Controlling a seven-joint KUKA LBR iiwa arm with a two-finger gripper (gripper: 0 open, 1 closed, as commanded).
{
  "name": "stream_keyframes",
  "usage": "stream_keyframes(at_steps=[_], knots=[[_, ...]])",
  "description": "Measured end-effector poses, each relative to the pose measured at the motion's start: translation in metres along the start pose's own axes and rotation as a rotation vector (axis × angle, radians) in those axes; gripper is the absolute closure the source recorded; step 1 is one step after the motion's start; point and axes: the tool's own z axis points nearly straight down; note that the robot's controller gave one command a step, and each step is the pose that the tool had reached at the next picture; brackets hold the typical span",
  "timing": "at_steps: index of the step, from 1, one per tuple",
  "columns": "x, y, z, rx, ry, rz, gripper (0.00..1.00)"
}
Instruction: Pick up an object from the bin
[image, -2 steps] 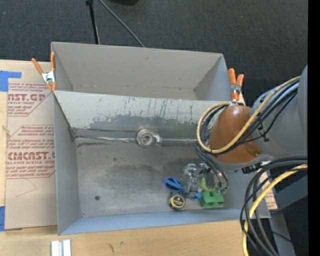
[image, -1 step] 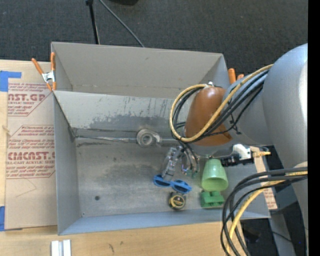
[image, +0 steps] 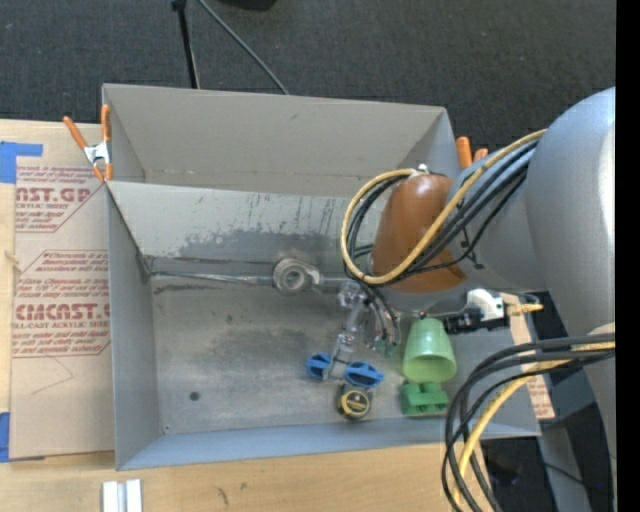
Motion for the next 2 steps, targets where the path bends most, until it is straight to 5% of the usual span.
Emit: stream_keyframes(at_steps=[1, 2], knots=[[0.0422, -0.0228, 0.0128, 0.003, 0.005, 0.062, 0.00], [0.0406, -0.0220, 0.0120, 0.002, 0.001, 0.061, 1.00]])
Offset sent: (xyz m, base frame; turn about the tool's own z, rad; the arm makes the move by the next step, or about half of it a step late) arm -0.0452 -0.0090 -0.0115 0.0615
